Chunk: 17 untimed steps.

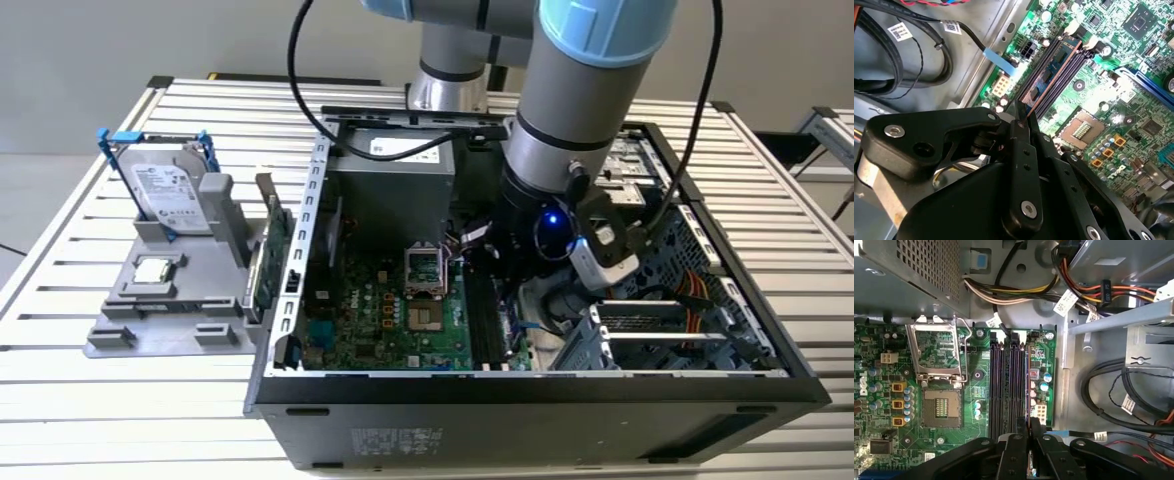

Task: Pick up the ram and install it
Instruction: 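Insert the ram into the slot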

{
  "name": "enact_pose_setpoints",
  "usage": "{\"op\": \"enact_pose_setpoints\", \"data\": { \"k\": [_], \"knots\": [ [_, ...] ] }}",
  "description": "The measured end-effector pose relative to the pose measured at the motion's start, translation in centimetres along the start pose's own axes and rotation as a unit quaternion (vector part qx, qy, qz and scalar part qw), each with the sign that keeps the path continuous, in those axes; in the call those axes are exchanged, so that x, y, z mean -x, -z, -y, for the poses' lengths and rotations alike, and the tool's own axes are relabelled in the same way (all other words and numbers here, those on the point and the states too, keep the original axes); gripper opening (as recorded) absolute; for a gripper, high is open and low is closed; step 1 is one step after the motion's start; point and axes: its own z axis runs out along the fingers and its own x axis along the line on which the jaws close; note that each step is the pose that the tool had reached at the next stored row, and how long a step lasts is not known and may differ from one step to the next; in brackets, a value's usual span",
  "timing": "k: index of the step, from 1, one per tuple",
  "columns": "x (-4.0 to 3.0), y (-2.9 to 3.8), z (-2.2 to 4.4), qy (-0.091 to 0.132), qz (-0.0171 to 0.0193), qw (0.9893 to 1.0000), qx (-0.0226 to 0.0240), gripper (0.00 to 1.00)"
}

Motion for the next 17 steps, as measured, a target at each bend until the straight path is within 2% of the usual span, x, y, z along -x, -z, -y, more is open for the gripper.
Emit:
{"op": "enact_pose_setpoints", "data": {
  "k": [5, 12, 17],
  "knots": [
    [0.0, -0.49, -0.01, 0.0, -0.0024, 1.0, -0.0016, 0.0],
    [-0.01, -1.34, -0.03, 0.0, -0.0033, 1.0, -0.0019, 0.0],
    [-0.01, -1.53, -0.06, 0.0, -0.0035, 1.0, -0.002, 0.0]
  ]
}}
